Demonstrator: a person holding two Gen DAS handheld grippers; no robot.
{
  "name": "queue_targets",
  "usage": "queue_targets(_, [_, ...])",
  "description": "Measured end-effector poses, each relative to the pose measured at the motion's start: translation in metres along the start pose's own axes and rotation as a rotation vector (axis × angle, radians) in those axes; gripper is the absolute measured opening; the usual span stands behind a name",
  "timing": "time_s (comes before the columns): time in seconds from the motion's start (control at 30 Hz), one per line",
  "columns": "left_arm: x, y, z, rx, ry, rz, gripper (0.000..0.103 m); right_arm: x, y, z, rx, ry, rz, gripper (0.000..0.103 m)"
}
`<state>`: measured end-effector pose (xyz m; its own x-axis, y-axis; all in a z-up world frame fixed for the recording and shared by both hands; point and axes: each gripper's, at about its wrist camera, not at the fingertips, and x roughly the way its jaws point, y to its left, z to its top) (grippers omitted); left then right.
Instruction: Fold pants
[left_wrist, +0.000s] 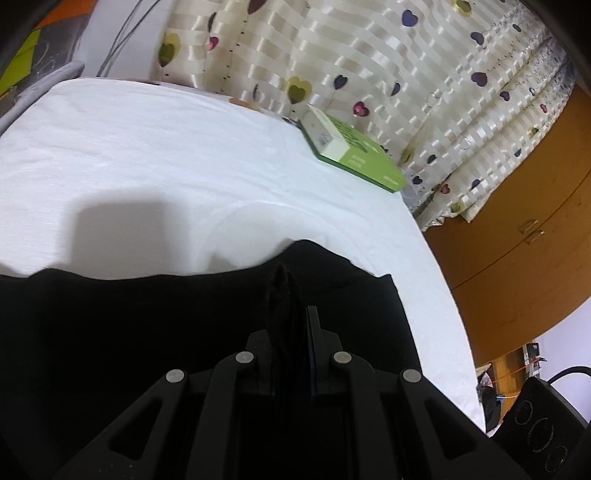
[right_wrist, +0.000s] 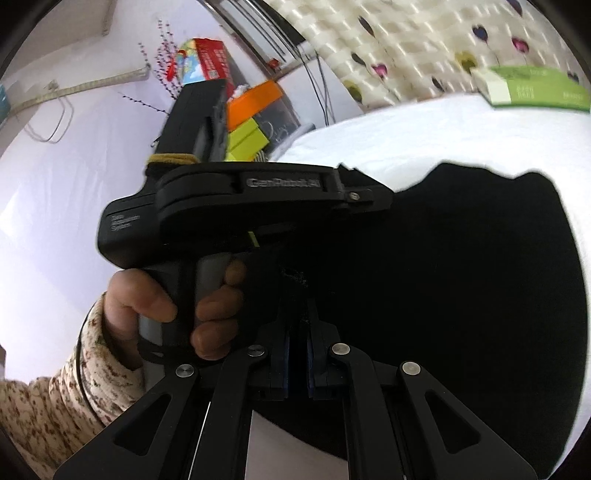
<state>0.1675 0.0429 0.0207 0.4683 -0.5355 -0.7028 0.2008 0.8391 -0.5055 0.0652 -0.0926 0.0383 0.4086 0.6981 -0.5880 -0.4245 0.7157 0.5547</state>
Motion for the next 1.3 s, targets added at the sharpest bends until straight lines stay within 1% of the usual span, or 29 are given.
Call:
queue_targets(0.1, [0.003, 0.011, -0.001, -0.019, 0.016, 0.02, 0.013, 0.006, 0.003, -0.002, -0.026, 0.017, -0.006, 0.007])
queue_targets(0.13, [0.005, 0.014, -0.003, -0.022, 0.018, 0.029, 0.013, 0.007, 0.004, -0.002, -0.032, 0.022, -0.004, 0.008])
queue_targets(0.3, [0.009, 0.017, -0.005, -0.02, 0.019, 0.044, 0.013, 0.005, -0.004, -0.002, 0.011, 0.034, 0.003, 0.012])
queue_targets(0.33, [0.008, 0.016, -0.005, -0.014, 0.018, 0.05, 0.015, 0.003, -0.004, -0.002, 0.012, 0.034, -0.005, 0.015])
queue_targets(0.37, [0.007, 0.016, -0.006, -0.008, 0.017, 0.058, 0.019, -0.001, -0.004, -0.002, 0.003, 0.029, -0.019, 0.016])
queue_targets(0.4, [0.005, 0.016, -0.005, -0.005, 0.014, 0.069, 0.02, -0.006, -0.003, -0.003, -0.009, 0.021, -0.032, 0.02])
queue_targets(0.43, [0.003, 0.016, -0.005, -0.007, 0.007, 0.077, 0.024, -0.013, -0.002, -0.003, -0.022, 0.01, -0.045, 0.028])
queue_targets(0.47, [-0.001, 0.017, -0.005, -0.007, -0.002, 0.087, 0.03, -0.019, -0.002, -0.002, -0.03, 0.001, -0.053, 0.034])
queue_targets(0.5, [-0.005, 0.017, -0.005, -0.008, -0.011, 0.098, 0.033, -0.027, -0.002, -0.002, -0.036, -0.011, -0.061, 0.045])
queue_targets(0.53, [-0.01, 0.018, -0.005, -0.009, -0.02, 0.108, 0.039, -0.035, -0.003, -0.001, -0.041, -0.028, -0.067, 0.049])
queue_targets(0.63, [-0.026, 0.014, -0.007, 0.014, -0.054, 0.129, 0.042, -0.067, -0.014, 0.003, -0.035, -0.097, -0.102, 0.049])
queue_targets(0.7, [-0.038, 0.009, -0.008, 0.033, -0.086, 0.154, 0.047, -0.087, -0.029, 0.004, -0.004, -0.14, -0.153, 0.049])
queue_targets(0.77, [-0.048, 0.004, -0.008, 0.044, -0.119, 0.166, 0.05, -0.099, -0.046, 0.002, 0.042, -0.155, -0.206, 0.049])
queue_targets(0.8, [-0.053, 0.001, -0.009, 0.046, -0.133, 0.16, 0.05, -0.101, -0.053, 0.001, 0.062, -0.149, -0.232, 0.049])
queue_targets(0.87, [-0.057, -0.003, -0.01, 0.042, -0.138, 0.144, 0.05, -0.1, -0.066, -0.004, 0.081, -0.109, -0.298, 0.049])
queue_targets(0.93, [-0.056, -0.011, -0.013, 0.06, -0.132, 0.126, 0.05, -0.095, -0.074, -0.009, 0.08, -0.081, -0.367, 0.049])
queue_targets(0.97, [-0.053, -0.016, -0.016, 0.069, -0.122, 0.123, 0.05, -0.093, -0.077, -0.013, 0.08, -0.071, -0.387, 0.049])
queue_targets(1.03, [-0.045, -0.024, -0.024, 0.091, -0.09, 0.107, 0.05, -0.089, -0.081, -0.014, 0.082, -0.05, -0.394, 0.049])
queue_targets(1.1, [-0.037, -0.029, -0.032, 0.108, -0.063, 0.098, 0.05, -0.083, -0.081, -0.013, 0.082, -0.028, -0.378, 0.049])
queue_targets(1.2, [-0.031, -0.032, -0.045, 0.11, -0.041, 0.092, 0.05, -0.082, -0.081, -0.012, 0.073, -0.027, -0.357, 0.049])
queue_targets(1.3, [-0.029, -0.027, -0.056, 0.087, -0.029, 0.091, 0.05, -0.087, -0.084, -0.016, 0.12, -0.044, -0.328, 0.049])
